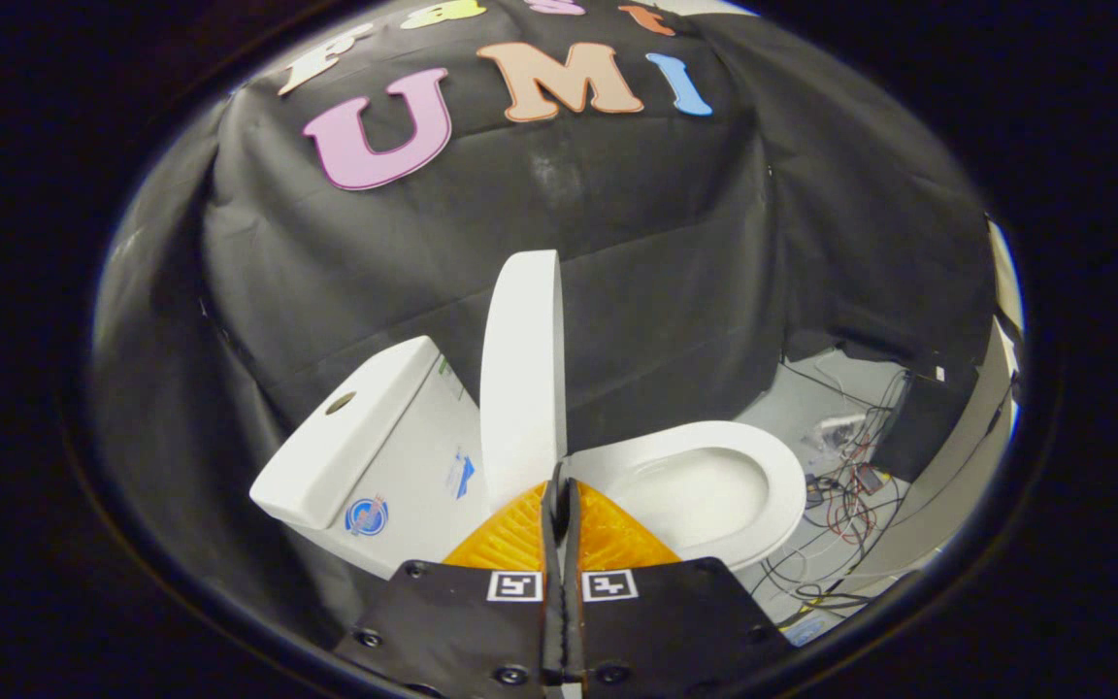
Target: Open the toilet lid.
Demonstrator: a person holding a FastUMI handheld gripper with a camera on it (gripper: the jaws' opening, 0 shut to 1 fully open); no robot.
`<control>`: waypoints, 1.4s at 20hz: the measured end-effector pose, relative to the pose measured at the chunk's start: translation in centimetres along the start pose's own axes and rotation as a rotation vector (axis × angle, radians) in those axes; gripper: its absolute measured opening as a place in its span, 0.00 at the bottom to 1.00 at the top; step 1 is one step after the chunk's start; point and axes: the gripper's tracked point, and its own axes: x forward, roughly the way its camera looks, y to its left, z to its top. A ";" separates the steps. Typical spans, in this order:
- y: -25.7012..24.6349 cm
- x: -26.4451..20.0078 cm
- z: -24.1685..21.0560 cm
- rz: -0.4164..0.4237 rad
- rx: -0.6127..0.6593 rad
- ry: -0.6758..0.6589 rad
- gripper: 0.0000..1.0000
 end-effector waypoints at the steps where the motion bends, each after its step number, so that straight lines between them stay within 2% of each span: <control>1: 0.4 0.0 -0.1 0.001 -0.007 0.000 0.01; 12: 5.0 0.0 -0.1 0.058 0.010 -0.058 0.01; 28: 10.8 0.7 -0.9 0.111 -0.100 -0.112 0.01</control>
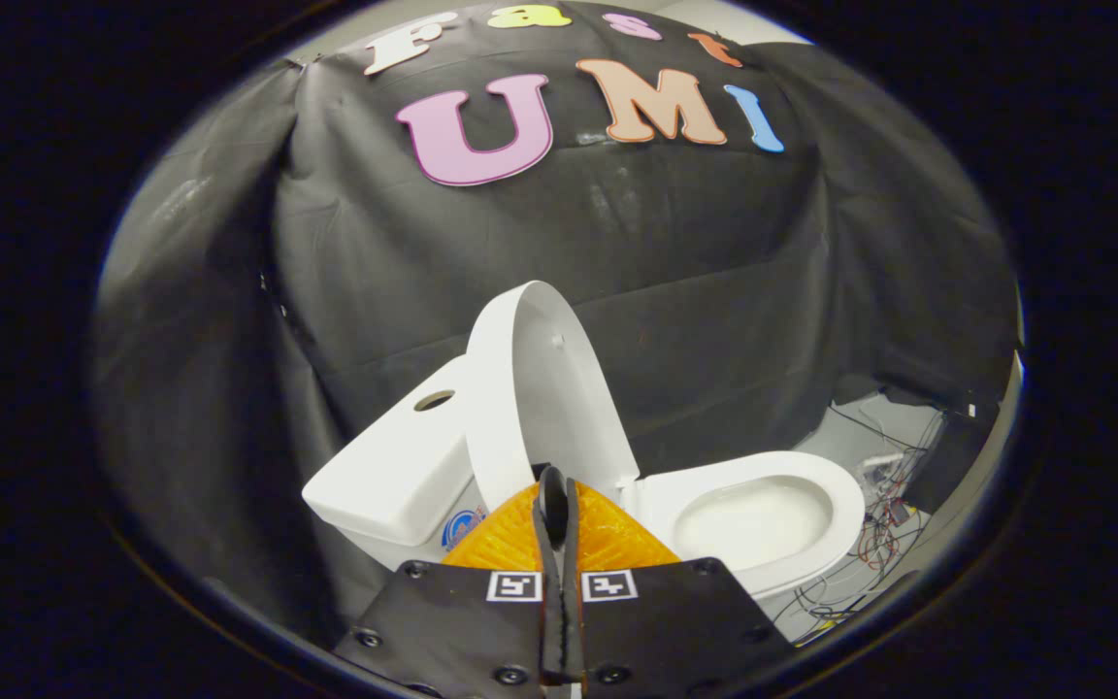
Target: Open the toilet lid.
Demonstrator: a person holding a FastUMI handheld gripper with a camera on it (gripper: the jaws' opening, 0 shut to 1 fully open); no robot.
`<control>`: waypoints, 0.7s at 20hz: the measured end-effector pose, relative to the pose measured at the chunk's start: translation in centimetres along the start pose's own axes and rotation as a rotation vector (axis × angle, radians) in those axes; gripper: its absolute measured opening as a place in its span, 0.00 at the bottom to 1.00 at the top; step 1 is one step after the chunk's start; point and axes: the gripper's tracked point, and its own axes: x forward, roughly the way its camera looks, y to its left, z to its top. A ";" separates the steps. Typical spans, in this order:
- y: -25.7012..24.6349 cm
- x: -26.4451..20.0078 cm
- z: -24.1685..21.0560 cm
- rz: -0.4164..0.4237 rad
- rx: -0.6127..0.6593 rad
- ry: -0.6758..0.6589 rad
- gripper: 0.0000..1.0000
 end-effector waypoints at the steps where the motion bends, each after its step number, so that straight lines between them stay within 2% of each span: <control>1: 0.6 0.1 0.0 0.016 -0.011 -0.007 0.01; 4: 1.8 0.3 -0.7 0.028 -0.029 -0.005 0.06; 7: 2.0 0.2 -0.5 0.009 -0.052 -0.020 0.06; 9: 3.0 0.5 -0.9 0.039 -0.061 -0.015 0.06; 11: 3.6 0.7 -0.8 0.048 -0.080 -0.020 0.17; 12: 3.8 0.9 -1.2 0.068 -0.093 -0.015 0.16; 14: 4.3 1.1 -1.4 0.089 -0.101 -0.014 0.31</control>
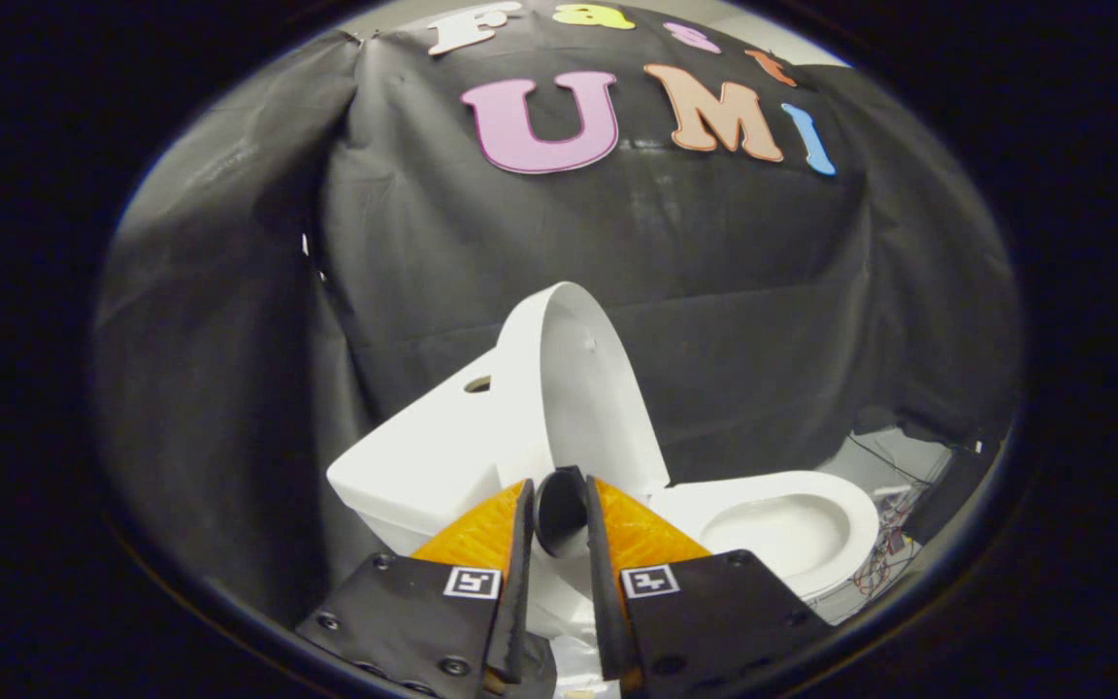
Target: Open the toilet lid.
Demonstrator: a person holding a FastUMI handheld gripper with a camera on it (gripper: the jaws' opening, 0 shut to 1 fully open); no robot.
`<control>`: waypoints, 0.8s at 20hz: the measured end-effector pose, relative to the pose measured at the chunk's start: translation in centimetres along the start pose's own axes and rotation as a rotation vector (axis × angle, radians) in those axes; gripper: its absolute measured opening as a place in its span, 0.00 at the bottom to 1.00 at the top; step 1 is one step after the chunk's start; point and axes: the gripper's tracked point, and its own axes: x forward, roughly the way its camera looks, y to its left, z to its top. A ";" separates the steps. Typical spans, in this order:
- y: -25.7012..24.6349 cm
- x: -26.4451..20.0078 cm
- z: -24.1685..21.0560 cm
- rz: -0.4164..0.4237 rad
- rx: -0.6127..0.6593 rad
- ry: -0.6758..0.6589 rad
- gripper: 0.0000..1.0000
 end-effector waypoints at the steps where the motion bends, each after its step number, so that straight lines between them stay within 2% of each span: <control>1: 0.4 0.1 -0.1 0.031 -0.008 0.004 0.27; 3: -0.1 -0.2 0.0 0.044 -0.009 0.001 0.41; 5: 0.4 -0.1 -0.2 0.093 0.026 0.005 0.53; 10: -1.5 -1.4 -1.1 0.072 0.009 0.013 0.79; 14: -3.4 -2.9 -1.9 0.087 0.003 0.015 0.99; 16: -4.5 -3.5 -2.3 0.094 0.002 0.026 1.00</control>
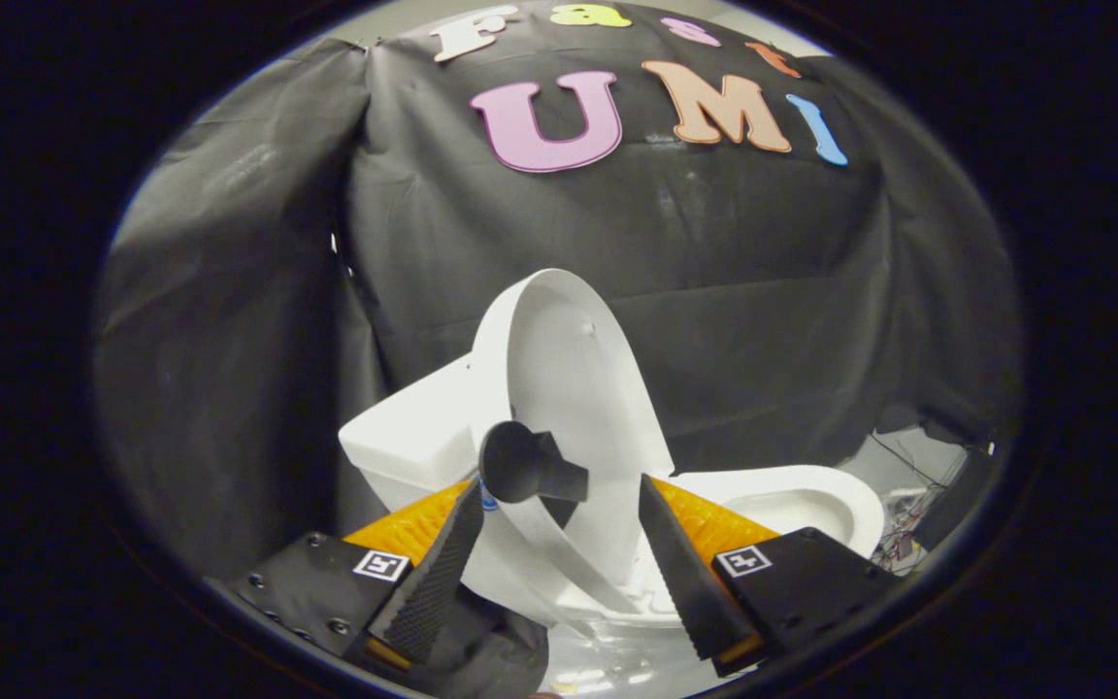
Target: Open the toilet lid.
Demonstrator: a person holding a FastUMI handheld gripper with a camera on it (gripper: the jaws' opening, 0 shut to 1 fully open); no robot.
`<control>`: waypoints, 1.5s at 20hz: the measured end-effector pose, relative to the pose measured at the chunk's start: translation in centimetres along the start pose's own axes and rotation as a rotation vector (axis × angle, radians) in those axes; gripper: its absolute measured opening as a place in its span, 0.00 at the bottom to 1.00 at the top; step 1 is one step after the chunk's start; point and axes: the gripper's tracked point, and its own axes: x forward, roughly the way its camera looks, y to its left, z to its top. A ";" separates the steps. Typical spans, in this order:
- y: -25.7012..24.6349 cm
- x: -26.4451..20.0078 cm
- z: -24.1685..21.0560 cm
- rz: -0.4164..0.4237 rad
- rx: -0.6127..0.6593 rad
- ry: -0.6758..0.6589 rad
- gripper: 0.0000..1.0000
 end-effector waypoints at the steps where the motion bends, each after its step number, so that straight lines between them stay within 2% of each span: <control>1: -0.3 -0.3 -0.1 0.009 0.003 0.004 1.00; 4: -2.0 -1.2 0.0 -0.008 -0.004 -0.007 1.00; 7: -3.0 -2.1 0.6 0.010 0.015 -0.030 0.99; 18: -10.1 -5.5 2.3 -0.038 -0.051 -0.064 0.99; 26: -17.2 -9.3 2.9 -0.093 -0.123 -0.059 0.99; 30: -19.7 -10.6 3.3 -0.074 -0.157 -0.063 0.99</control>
